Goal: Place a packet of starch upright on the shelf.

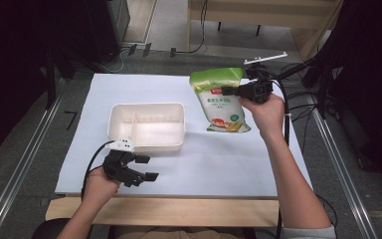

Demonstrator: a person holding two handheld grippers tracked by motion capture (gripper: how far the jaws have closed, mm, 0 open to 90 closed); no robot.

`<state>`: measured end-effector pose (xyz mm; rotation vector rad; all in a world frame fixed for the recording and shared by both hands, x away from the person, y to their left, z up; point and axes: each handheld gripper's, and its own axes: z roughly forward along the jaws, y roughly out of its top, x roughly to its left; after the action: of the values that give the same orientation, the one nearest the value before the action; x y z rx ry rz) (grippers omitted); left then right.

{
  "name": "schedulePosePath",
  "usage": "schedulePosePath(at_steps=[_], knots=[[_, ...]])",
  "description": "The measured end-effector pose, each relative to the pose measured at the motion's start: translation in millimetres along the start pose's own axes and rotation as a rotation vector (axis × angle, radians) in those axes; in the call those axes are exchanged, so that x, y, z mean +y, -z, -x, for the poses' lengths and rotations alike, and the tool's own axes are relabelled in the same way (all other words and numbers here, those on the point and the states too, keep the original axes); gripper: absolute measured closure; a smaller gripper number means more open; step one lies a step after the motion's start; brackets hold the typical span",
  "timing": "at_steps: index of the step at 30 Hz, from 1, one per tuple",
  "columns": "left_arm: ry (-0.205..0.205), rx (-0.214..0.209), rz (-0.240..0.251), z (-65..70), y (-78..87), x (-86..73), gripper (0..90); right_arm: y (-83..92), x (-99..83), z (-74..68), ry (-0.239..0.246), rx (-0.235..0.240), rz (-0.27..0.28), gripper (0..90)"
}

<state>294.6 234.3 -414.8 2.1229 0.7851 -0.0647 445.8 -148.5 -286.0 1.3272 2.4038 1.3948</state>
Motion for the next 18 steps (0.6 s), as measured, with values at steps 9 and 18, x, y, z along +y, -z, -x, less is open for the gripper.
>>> schedulePosePath(at_steps=[9,18], knots=[[-0.009,0.0,0.018,1.5,2.3,0.6,23.8,0.8,18.9,-10.6,0.005,0.026,0.018,90.0],[-0.012,0.004,0.01,2.6,1.6,0.5,23.7,-6.2,42.2,-30.8,0.04,0.017,0.012,90.0]])
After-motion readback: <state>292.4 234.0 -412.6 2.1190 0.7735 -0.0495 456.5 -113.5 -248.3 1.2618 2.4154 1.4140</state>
